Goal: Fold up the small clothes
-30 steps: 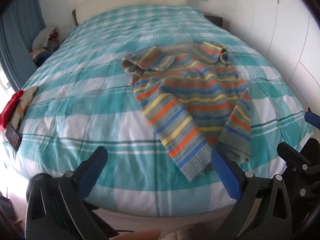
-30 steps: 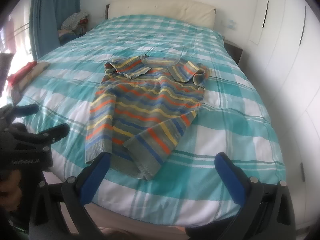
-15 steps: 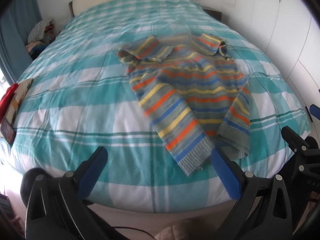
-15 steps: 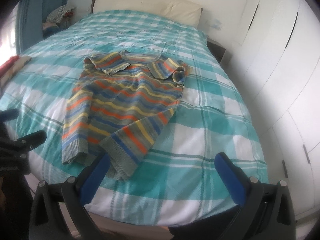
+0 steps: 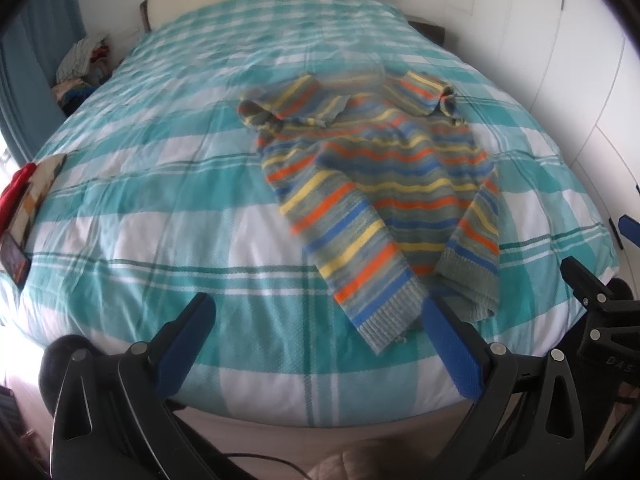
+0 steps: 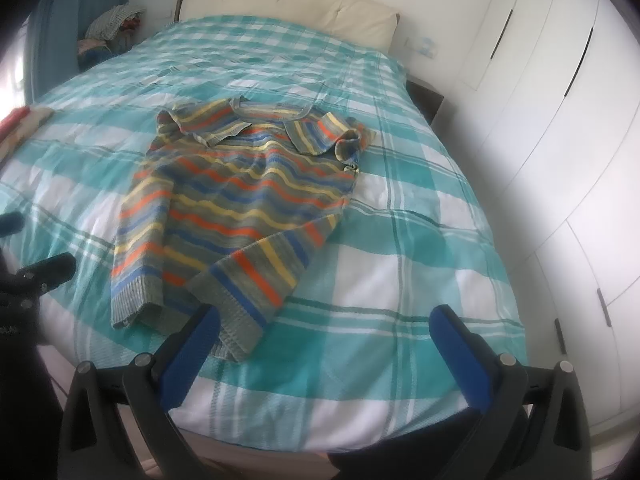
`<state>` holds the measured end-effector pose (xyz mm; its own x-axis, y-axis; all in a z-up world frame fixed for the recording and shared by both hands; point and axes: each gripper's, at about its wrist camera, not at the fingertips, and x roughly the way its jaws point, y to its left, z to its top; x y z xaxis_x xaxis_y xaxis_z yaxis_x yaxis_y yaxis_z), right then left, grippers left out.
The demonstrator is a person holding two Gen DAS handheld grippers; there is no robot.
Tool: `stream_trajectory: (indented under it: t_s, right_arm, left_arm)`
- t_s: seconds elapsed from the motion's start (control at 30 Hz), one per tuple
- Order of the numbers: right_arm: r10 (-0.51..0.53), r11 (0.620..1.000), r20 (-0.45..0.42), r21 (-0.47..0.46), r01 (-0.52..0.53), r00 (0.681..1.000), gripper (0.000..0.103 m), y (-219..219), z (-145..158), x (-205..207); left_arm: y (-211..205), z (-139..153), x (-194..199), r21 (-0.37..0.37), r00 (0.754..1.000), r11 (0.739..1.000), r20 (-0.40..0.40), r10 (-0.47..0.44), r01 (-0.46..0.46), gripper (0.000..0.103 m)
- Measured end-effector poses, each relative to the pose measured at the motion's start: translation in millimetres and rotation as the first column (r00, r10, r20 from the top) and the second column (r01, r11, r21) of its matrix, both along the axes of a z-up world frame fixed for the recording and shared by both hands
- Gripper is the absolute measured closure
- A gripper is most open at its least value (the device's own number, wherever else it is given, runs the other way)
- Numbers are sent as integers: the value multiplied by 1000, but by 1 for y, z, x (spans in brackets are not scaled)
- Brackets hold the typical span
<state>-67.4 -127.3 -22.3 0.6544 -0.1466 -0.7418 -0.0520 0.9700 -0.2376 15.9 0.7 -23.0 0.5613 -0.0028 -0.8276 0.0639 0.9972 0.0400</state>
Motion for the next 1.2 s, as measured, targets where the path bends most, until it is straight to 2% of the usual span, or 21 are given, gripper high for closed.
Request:
stream_trajectory:
  t_s: [0.4, 0.73, 0.97, 1.2]
  right_arm:
    - [-6, 1000, -6, 2, 6, 1000, 0, -1, -3, -2]
    - [-11, 1000, -14, 18, 11, 1000, 0, -2, -6, 0]
    - [0, 1000, -11, 23, 0, 1000, 0, 1, -4, -2]
    - [-4, 1000, -14, 27, 4, 1000, 0, -1, -4, -2]
  left_arm:
    - [11, -4, -2, -12, 1000, 1000, -9, 0, 0, 0]
    - [35, -12, 3, -68, 997, 996, -55, 49, -53, 0]
    - [22, -10, 0, -58, 999, 998, -49, 13, -16, 0]
    - [10, -4, -1, -17, 1000, 1000, -17, -5, 5, 0]
